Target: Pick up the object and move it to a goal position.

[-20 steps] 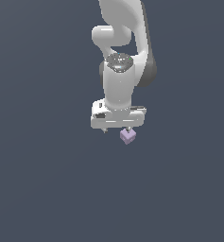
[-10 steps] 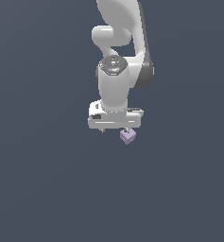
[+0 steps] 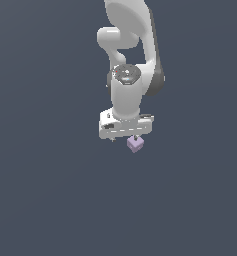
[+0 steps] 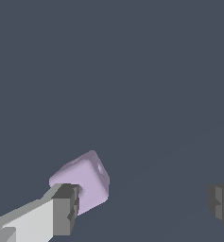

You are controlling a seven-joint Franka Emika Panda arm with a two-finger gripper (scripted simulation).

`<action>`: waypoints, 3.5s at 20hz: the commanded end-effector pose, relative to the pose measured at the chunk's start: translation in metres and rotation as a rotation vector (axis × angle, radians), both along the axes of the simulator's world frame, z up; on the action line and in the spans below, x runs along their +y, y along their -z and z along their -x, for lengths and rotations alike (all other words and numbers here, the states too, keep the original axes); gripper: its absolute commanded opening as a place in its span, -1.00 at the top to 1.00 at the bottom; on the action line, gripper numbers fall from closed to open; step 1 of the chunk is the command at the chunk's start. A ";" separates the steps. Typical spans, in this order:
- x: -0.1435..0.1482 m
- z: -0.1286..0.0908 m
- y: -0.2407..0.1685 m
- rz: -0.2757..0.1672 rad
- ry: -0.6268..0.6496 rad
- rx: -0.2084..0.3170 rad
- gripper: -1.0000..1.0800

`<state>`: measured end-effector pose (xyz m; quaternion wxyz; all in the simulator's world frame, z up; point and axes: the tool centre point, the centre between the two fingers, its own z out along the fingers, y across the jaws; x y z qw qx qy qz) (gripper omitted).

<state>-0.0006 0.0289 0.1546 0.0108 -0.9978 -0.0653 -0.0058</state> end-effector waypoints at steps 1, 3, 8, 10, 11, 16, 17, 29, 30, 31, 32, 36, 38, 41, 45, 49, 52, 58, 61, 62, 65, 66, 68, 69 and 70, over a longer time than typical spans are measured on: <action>0.008 0.006 0.009 0.005 -0.060 0.001 -0.92; 0.015 0.011 0.017 0.010 -0.119 0.002 -0.92; 0.035 0.028 0.039 0.019 -0.286 0.003 -0.92; 0.042 0.034 0.046 0.021 -0.342 0.004 -0.92; 0.045 0.037 0.049 0.022 -0.366 0.004 -0.92; 0.056 0.048 0.061 0.024 -0.458 0.004 -0.92; 0.057 0.049 0.062 0.024 -0.470 0.004 -0.92; 0.060 0.053 0.077 0.024 -0.493 0.005 -0.92; 0.060 0.053 0.081 0.024 -0.494 0.005 -0.92; 0.061 0.053 0.086 0.024 -0.494 0.005 -0.92; 0.061 0.053 0.091 0.024 -0.495 0.005 -0.92; 0.061 0.054 0.108 0.024 -0.497 0.005 -0.92; 0.061 0.053 0.113 0.024 -0.498 0.005 -0.92; 0.061 0.053 0.115 0.024 -0.498 0.005 -0.92; 0.061 0.053 0.115 0.024 -0.498 0.005 1.00; 0.061 0.053 0.115 0.024 -0.498 0.005 1.00; 0.060 0.053 0.114 0.025 -0.497 0.004 1.00; 0.054 0.052 0.105 0.025 -0.497 0.004 1.00; 0.045 0.051 0.092 0.025 -0.497 0.004 1.00; 0.041 0.050 0.086 0.025 -0.497 0.004 1.00; 0.028 0.049 0.067 0.025 -0.498 0.004 1.00; 0.022 0.048 0.059 0.025 -0.498 0.004 1.00; 0.011 0.046 0.042 0.024 -0.498 0.004 1.00; 0.005 0.045 0.033 0.024 -0.498 0.004 1.00; -0.002 0.044 0.023 0.024 -0.498 0.004 1.00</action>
